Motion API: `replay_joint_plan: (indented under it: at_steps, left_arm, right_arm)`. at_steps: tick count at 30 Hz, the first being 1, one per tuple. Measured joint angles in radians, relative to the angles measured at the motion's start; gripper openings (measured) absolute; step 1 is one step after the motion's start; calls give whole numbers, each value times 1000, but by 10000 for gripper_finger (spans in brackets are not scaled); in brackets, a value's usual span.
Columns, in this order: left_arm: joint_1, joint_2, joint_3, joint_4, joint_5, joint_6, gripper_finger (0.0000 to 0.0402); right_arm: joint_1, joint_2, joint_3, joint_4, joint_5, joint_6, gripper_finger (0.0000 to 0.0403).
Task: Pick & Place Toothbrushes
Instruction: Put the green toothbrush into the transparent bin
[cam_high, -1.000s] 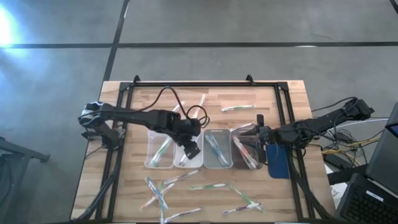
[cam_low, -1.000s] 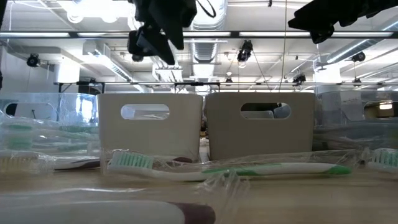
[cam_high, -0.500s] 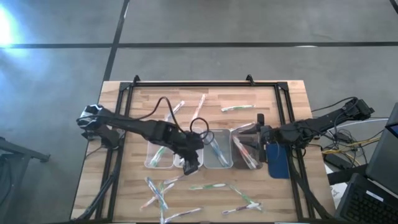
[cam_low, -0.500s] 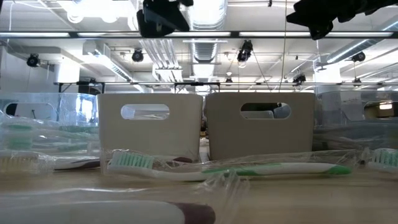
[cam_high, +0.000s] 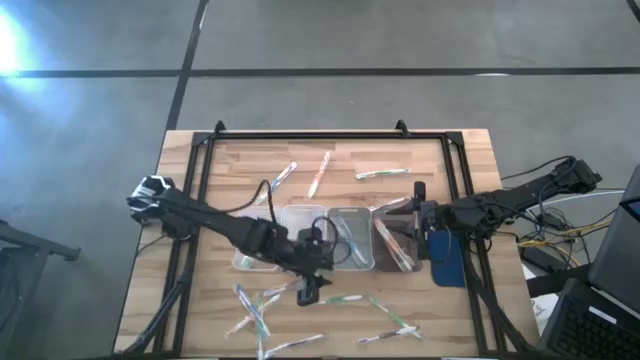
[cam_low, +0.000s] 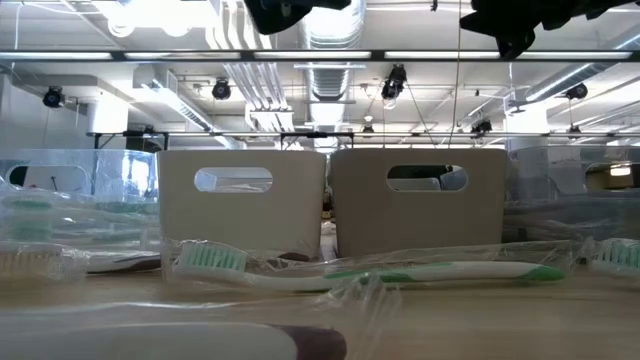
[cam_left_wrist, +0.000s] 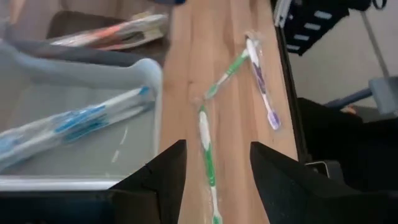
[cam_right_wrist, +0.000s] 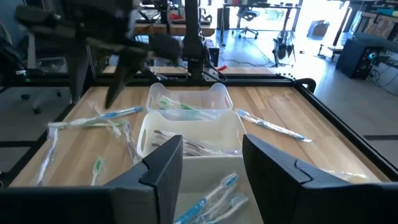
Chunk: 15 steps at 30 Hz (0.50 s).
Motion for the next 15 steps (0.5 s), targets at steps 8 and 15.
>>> replay_joint_plan:
  at_steps: [8, 15]
  left_arm:
    - [-65, 105, 5, 24, -69, 39, 181]
    - [-104, 179, 3, 108, -97, 60, 181]
  right_arm:
    - [1, 0, -1, -2, 0, 0, 128]
    - [0, 0, -2, -2, 0, 0, 101]
